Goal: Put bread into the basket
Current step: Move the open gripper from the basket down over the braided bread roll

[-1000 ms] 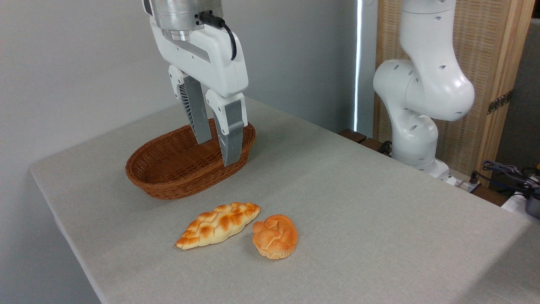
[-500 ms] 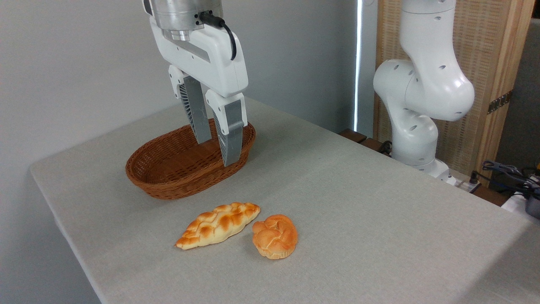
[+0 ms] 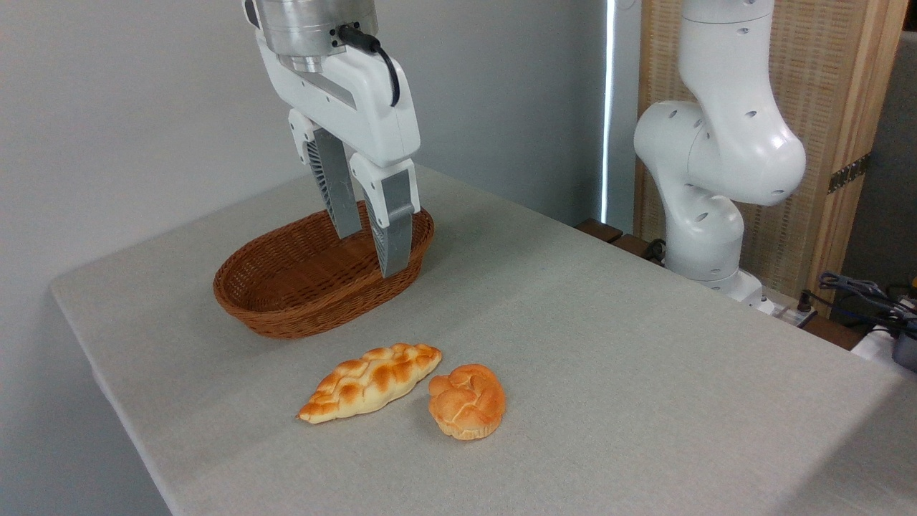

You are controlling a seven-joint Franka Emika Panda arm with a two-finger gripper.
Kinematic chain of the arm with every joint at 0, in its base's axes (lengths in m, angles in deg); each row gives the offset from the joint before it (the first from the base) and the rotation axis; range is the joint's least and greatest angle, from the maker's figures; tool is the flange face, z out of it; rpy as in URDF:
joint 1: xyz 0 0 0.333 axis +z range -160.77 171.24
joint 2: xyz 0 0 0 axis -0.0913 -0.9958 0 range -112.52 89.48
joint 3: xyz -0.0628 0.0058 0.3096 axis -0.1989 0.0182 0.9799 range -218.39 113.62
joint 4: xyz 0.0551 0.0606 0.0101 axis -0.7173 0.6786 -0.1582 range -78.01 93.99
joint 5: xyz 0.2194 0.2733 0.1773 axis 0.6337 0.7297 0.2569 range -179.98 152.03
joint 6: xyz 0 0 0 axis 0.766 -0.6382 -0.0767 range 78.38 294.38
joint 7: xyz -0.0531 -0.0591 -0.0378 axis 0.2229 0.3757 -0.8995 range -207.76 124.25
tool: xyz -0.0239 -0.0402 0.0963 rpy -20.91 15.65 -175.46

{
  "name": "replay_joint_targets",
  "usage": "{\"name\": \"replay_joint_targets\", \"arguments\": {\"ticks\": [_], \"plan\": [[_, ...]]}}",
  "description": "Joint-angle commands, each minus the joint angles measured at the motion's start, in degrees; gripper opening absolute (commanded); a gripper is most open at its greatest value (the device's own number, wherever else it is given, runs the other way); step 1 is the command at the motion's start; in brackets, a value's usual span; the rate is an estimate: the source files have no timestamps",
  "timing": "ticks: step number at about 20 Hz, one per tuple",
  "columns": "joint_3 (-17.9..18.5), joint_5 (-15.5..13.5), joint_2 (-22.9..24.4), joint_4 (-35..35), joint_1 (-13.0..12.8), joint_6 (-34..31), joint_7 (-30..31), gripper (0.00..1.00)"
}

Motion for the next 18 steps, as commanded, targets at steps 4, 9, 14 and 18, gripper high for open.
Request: {"name": "replay_joint_targets", "arguments": {"ticks": [4, 9, 14, 18], "plan": [[-3.06, -1.24, 3.12, 10.03, -1.55, 12.45, -0.68, 1.00], [-1.05, -0.98, 9.71, 20.31, -1.02, 15.63, -0.85, 1.00], [-1.57, -1.07, 14.46, 34.28, -1.11, 23.87, -0.59, 1.00], [-1.57, -1.42, 13.77, 36.77, -0.76, 29.43, 0.11, 1.00]]}}
